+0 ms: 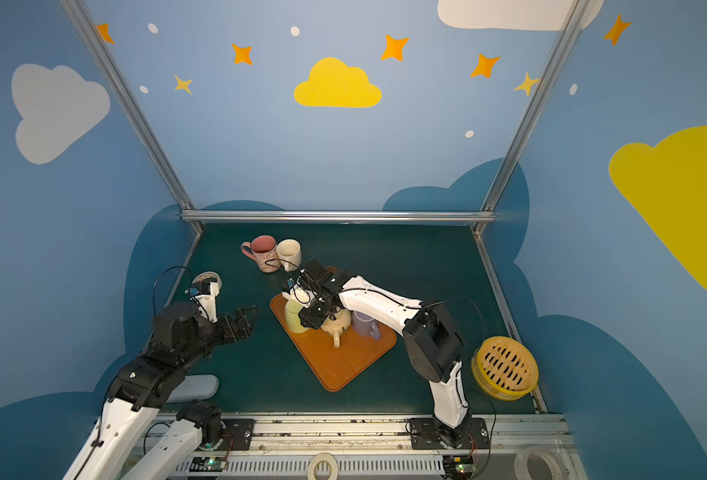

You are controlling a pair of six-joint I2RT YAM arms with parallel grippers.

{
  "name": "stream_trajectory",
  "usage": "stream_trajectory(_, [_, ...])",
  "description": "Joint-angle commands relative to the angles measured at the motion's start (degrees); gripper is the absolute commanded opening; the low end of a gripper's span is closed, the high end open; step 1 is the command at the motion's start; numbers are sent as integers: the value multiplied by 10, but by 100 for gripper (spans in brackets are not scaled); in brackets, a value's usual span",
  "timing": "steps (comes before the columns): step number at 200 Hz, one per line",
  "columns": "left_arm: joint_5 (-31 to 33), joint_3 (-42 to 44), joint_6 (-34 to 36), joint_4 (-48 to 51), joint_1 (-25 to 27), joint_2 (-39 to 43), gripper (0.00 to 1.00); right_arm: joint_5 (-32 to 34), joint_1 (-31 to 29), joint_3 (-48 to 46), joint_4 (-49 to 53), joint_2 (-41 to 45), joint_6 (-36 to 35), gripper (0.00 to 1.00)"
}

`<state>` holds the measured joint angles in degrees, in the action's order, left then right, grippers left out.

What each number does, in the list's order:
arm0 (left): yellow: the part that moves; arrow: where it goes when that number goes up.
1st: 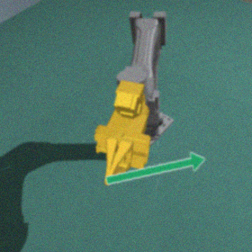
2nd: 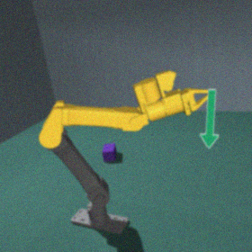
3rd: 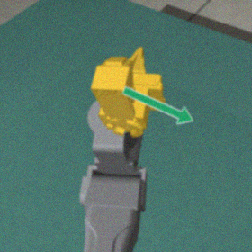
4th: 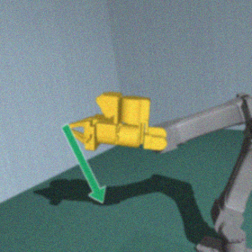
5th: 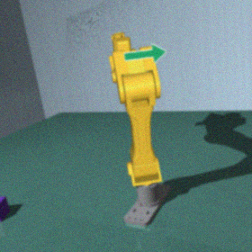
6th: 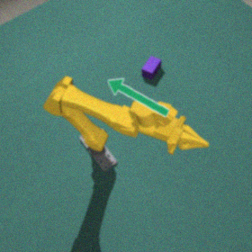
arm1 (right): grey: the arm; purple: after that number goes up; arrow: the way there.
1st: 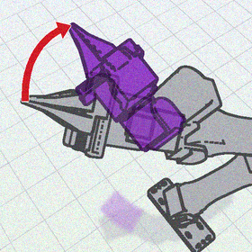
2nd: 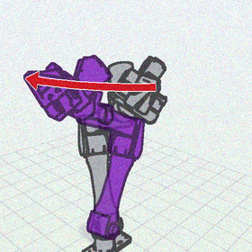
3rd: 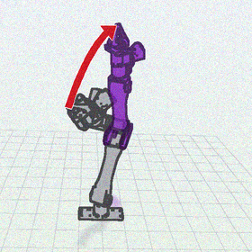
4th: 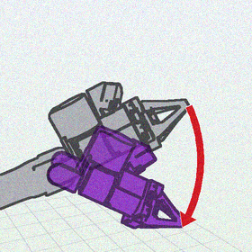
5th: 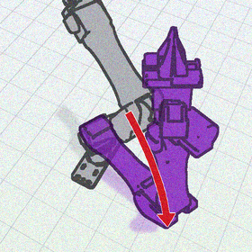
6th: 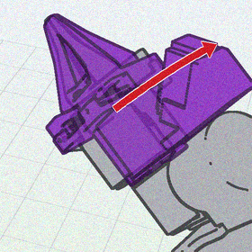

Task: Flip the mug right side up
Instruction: 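Lower the right gripper onto the upside-down light green mug while the left arm withdraws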

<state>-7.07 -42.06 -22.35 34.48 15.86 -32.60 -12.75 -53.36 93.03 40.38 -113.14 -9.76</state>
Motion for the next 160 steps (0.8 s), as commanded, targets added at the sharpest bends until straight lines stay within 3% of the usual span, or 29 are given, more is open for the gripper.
stream_trajectory(1, [1, 12, 1, -2, -2, 28, 94, 27, -5, 36, 44, -21, -19, 37])
stream_trajectory(74, [-8, 21, 0, -8, -1, 52, 95, 52, -12, 69, 68, -45, -21, 37])
stream_trajectory(160, [-2, 21, 2, -5, -2, 64, 96, 93, -37, 87, 55, -87, 12, 26])
